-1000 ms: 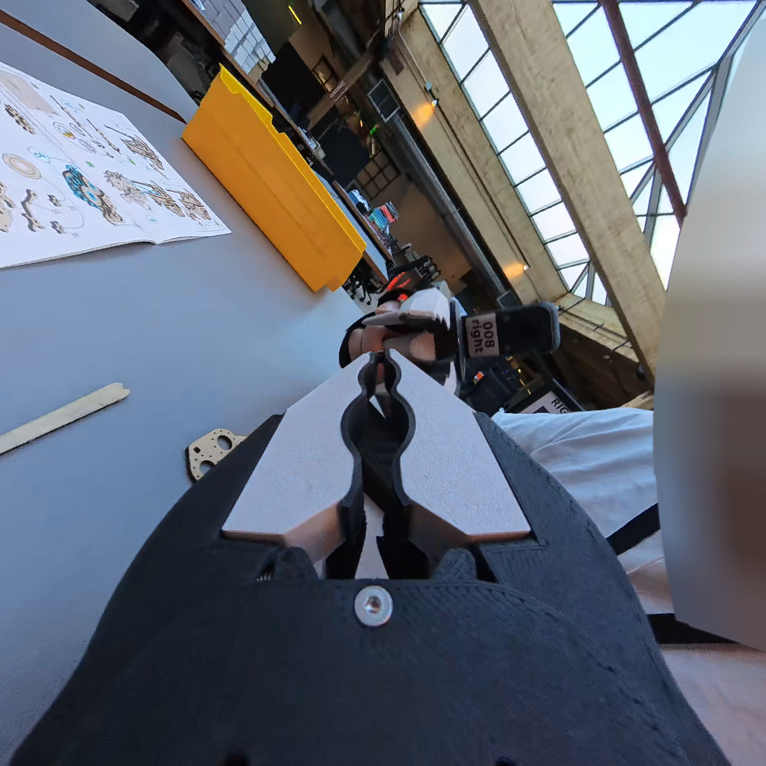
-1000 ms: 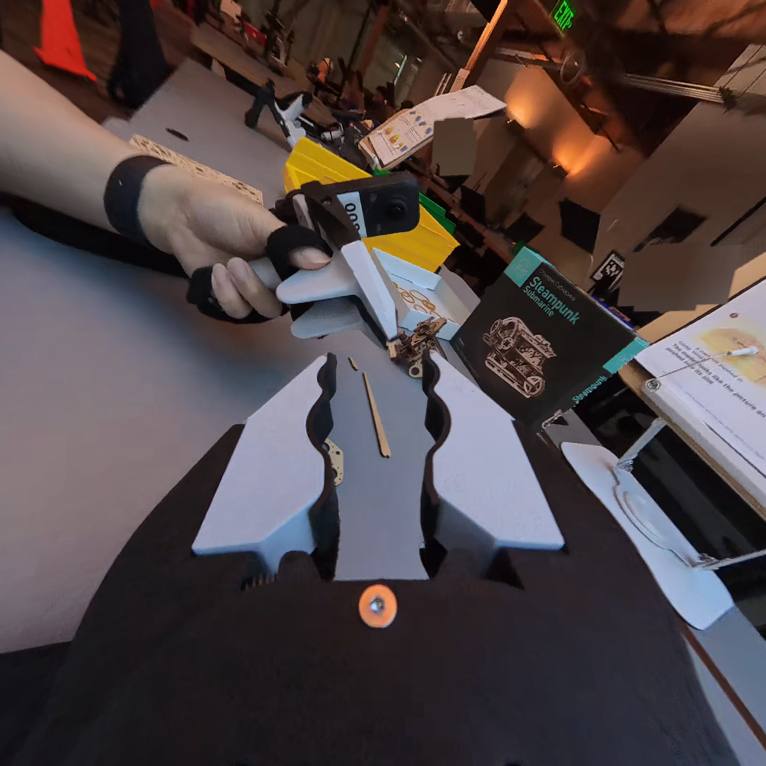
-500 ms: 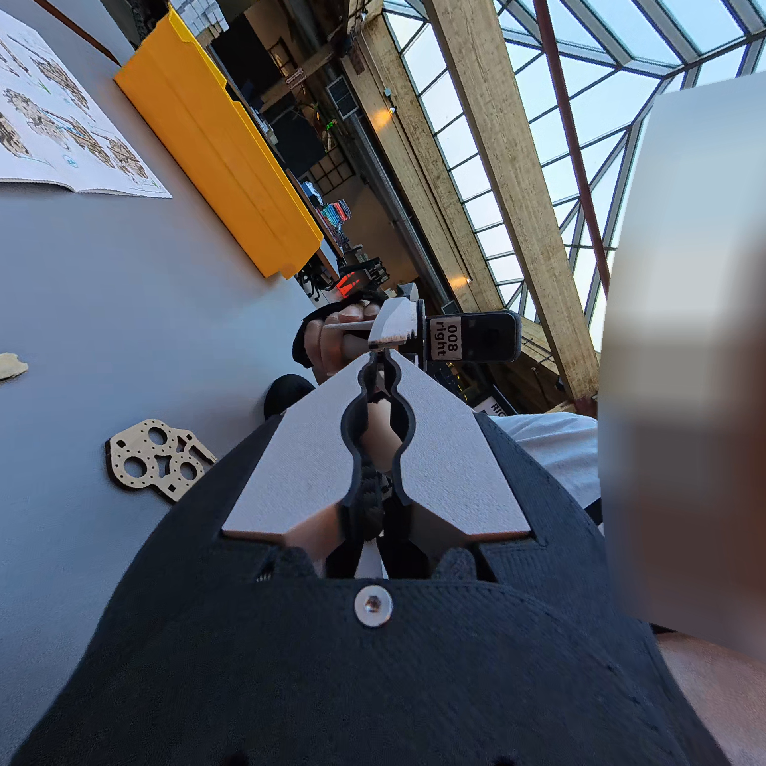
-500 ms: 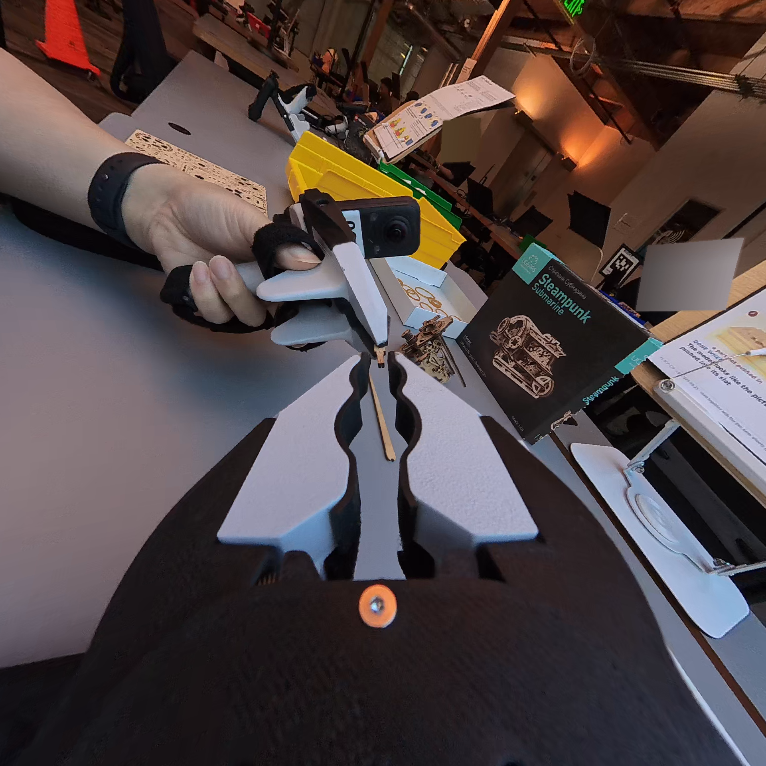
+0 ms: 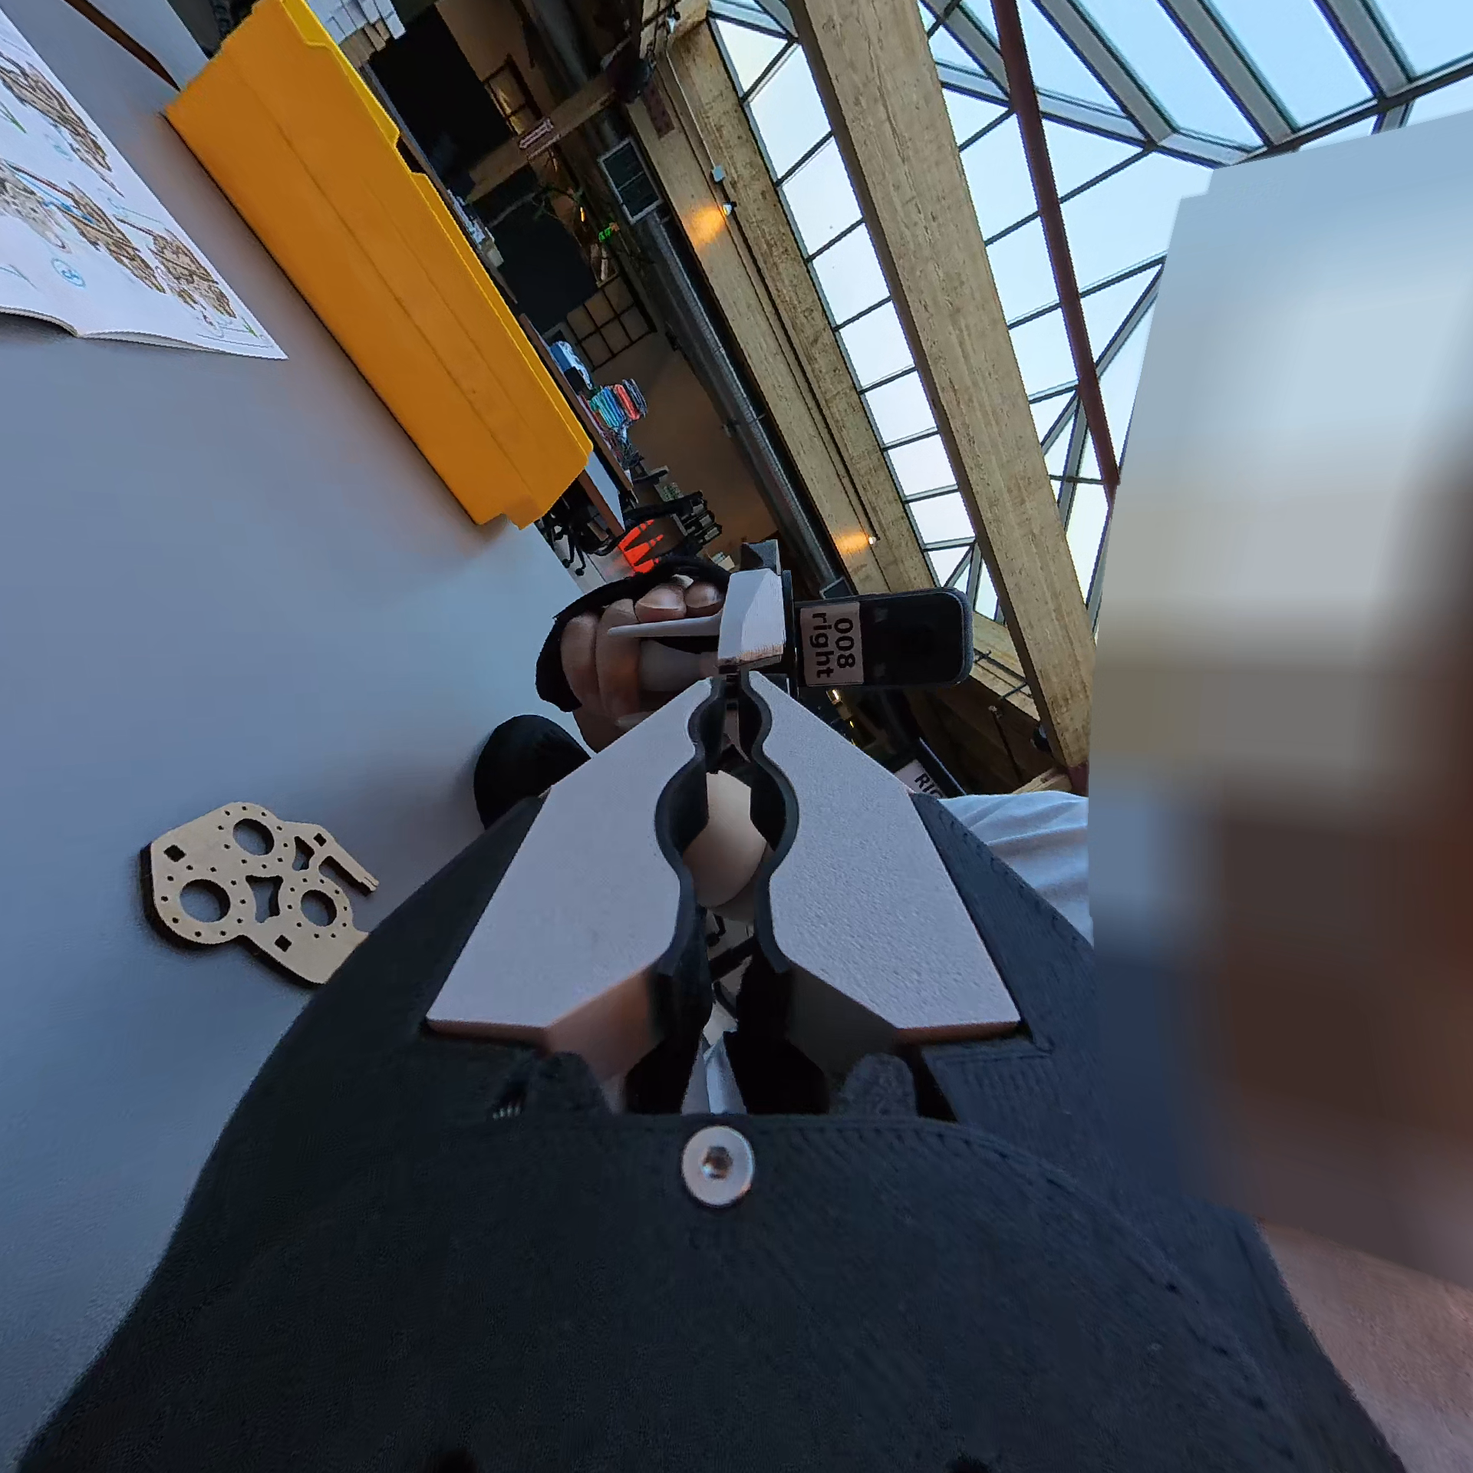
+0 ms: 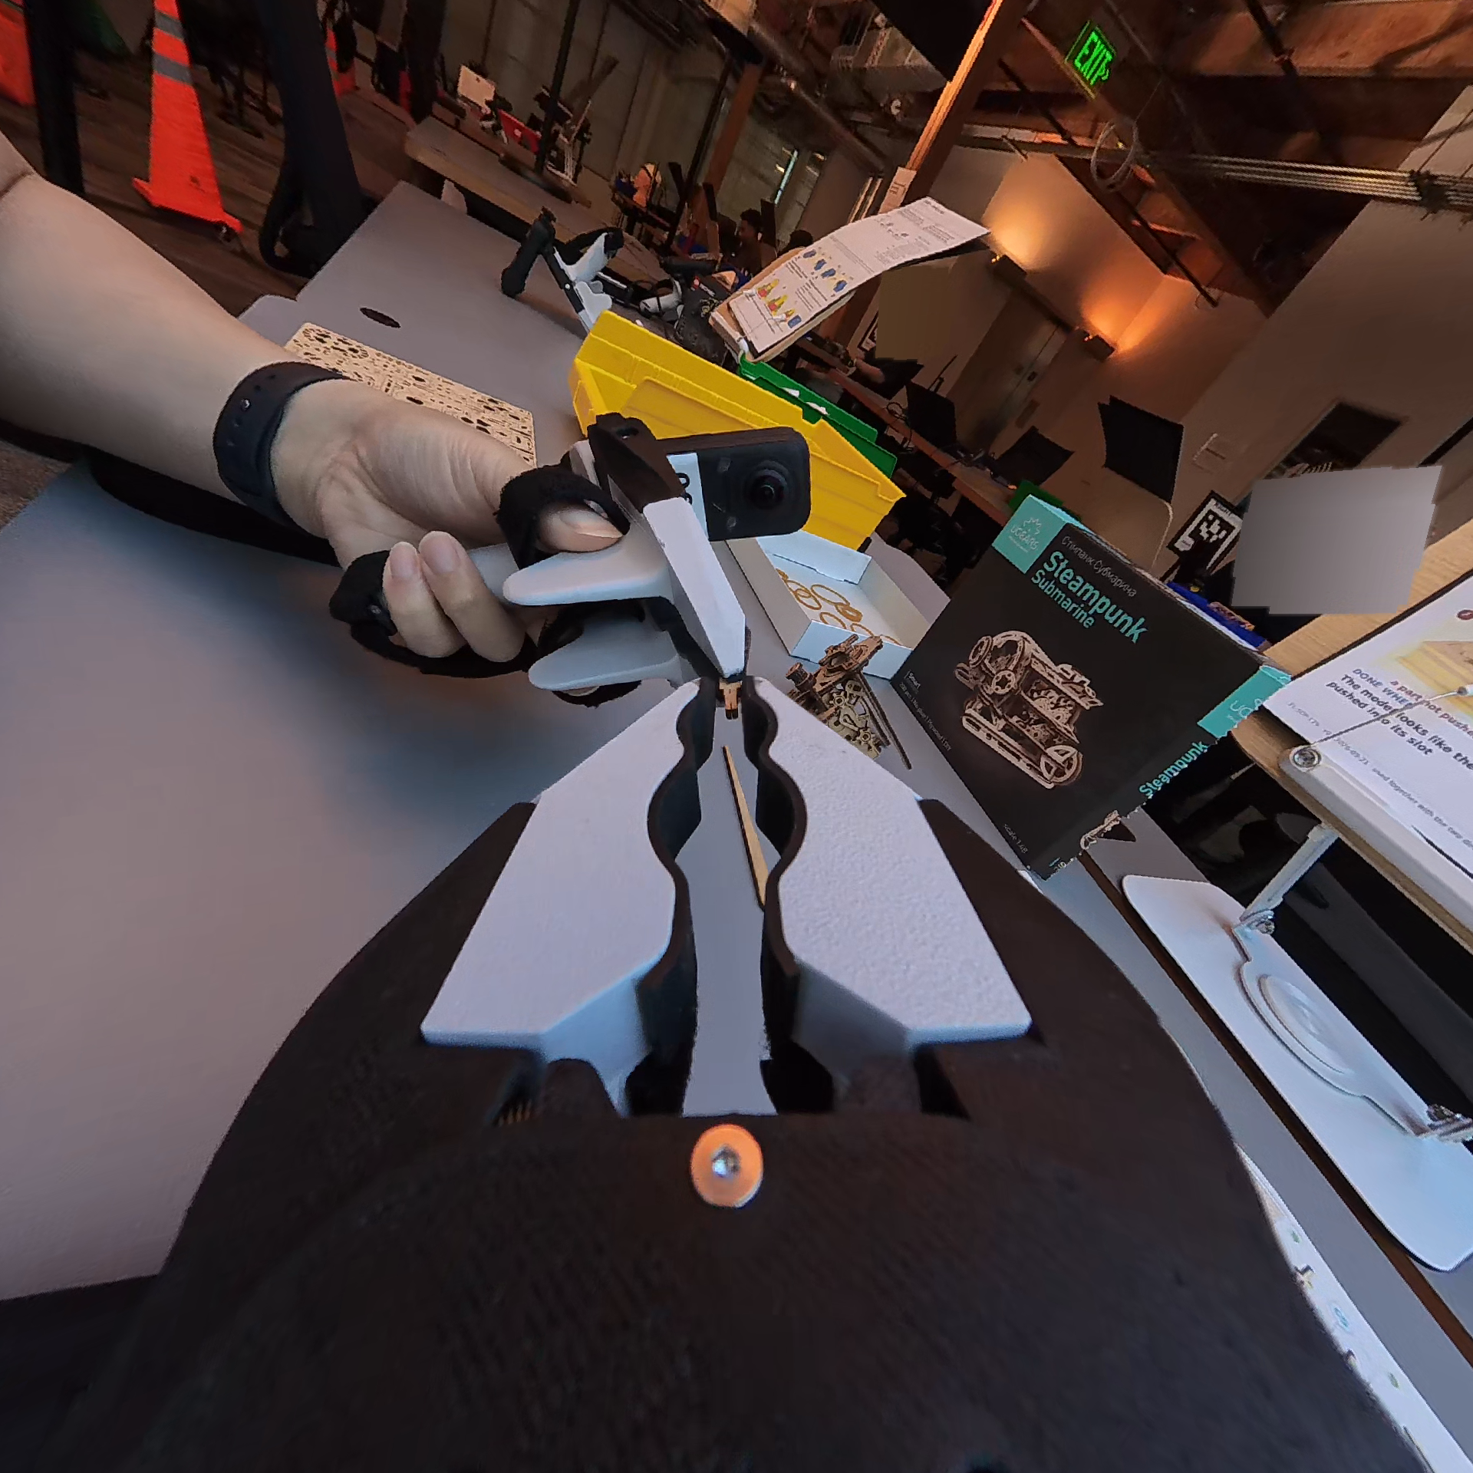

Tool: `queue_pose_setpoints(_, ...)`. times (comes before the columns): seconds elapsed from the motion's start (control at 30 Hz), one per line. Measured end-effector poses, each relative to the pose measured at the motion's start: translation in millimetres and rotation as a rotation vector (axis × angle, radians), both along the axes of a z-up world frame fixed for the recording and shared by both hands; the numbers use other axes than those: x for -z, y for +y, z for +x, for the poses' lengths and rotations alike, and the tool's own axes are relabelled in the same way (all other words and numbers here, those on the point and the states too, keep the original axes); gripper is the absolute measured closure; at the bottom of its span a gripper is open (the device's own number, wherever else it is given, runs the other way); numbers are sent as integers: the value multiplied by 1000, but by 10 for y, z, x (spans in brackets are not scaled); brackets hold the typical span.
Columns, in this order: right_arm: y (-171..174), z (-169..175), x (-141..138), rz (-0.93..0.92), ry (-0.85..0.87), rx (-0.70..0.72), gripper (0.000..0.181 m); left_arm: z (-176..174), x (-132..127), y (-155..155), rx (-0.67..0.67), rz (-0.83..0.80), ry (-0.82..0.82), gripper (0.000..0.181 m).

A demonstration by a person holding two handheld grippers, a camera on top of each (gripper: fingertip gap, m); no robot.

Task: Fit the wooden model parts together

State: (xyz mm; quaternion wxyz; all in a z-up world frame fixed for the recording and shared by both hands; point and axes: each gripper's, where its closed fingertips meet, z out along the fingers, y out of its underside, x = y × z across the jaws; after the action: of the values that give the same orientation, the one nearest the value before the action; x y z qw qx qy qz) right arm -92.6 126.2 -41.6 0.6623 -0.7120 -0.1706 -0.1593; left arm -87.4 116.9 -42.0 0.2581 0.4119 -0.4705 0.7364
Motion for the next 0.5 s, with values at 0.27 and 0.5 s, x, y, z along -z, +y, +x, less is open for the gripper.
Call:
queue_pose_setpoints(0.27, -35, -8, 17, -22, 23, -29, 178, 11, 27, 12, -15, 28, -13, 178)
queue_pose_setpoints(0.5, -50, -19, 32, -31, 26, -38, 178, 7, 53, 45, 13, 19, 7, 169)
